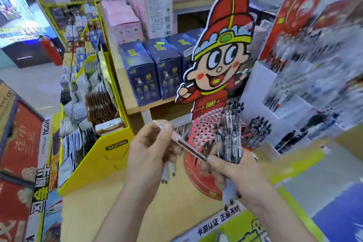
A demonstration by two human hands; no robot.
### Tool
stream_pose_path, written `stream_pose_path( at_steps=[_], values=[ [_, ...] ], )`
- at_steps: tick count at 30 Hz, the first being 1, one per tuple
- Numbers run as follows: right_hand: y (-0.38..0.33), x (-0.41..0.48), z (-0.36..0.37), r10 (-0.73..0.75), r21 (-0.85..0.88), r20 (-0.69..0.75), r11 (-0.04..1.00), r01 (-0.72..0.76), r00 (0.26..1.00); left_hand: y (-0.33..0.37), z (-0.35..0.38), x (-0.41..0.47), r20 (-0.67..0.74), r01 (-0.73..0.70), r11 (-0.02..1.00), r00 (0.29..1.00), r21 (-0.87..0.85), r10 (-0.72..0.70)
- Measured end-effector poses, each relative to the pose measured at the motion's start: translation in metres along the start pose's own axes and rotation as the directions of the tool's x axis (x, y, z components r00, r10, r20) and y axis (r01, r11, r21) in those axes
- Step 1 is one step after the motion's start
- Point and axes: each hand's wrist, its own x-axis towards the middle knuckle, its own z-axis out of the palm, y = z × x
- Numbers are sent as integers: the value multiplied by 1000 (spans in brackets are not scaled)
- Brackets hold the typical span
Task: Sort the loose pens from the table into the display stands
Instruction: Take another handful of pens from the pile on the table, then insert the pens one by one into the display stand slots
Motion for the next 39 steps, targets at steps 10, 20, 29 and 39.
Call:
stream_pose_path(
  at_steps=[10, 20, 29, 39],
  values=[
    [-29, -7, -104, -4, 56, -57, 998, 8, 998, -10, 104, 9, 85, -167, 978, 984, 127, 157],
    [-69, -14, -303, -37, 68, -325, 996, 62, 945, -26, 278, 48, 95, -342, 877, 939, 338, 329],
    [-75, -2, -364, 28, 83, -297, 997, -3, 955, -74, 336, 116, 350, -523, 416, 835, 744, 425],
    [-69, 13, -368, 80, 106, -258, 993, -54, 963, -112, 330, 144, 429, -490, 303, 869, 818, 247]
  ],
)
